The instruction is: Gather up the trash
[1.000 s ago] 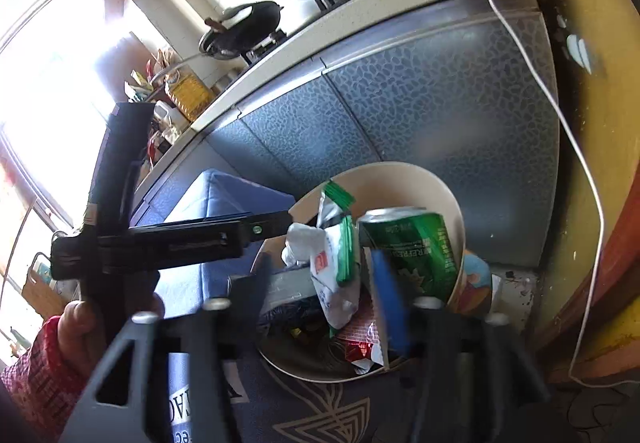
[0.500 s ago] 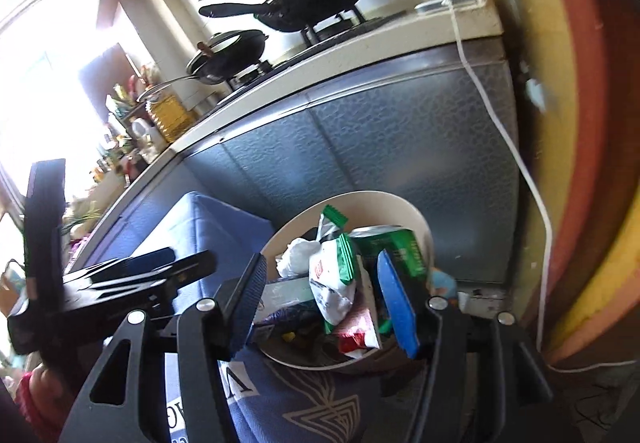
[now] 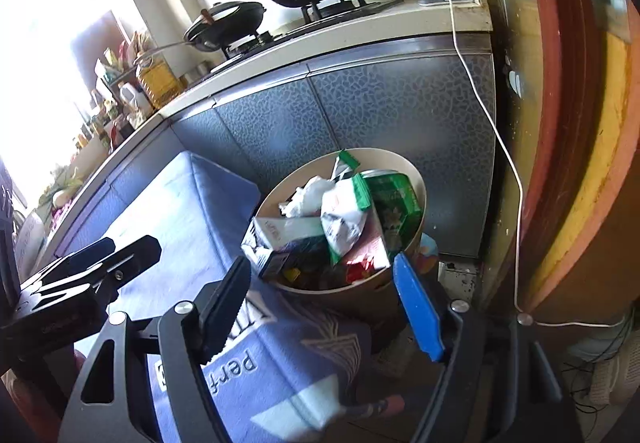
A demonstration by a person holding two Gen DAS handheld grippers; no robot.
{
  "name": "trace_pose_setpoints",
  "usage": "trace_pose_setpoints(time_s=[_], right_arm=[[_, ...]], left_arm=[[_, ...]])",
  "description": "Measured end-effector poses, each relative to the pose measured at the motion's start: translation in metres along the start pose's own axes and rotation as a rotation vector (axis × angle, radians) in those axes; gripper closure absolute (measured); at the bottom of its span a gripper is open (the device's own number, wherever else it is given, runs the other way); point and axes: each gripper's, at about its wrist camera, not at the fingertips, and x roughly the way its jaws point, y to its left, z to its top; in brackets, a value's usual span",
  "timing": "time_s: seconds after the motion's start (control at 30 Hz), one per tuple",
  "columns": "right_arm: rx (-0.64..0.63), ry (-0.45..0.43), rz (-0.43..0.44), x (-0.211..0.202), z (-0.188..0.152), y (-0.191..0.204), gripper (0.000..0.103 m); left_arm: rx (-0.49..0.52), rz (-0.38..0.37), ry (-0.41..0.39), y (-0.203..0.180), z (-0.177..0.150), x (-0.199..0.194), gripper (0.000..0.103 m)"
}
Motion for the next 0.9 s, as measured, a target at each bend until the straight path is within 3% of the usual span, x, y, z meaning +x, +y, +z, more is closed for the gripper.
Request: trace_pose_setpoints(time_s=[0.33,0.77,0.9], right_arm=[[-0.003,0.001,-0.072,-0.026,-0.024,0.027,0.020],[-0.031,-0.020,-0.083,-0.052,-0.032,0.043,0.019],[-0.054,-0.038,-0.056,-0.051,-0.028,0.046,0.018]], left_arm=[[-0.059,0.070,-0.040,0.015,-0.022,-0.035,0.006],[-0.114,0.015,-0.106,0.030,-0.042,-0.071,0.006],[-0.107,0.049,-0.111,0.029,-0.046,-0.074,0.006]])
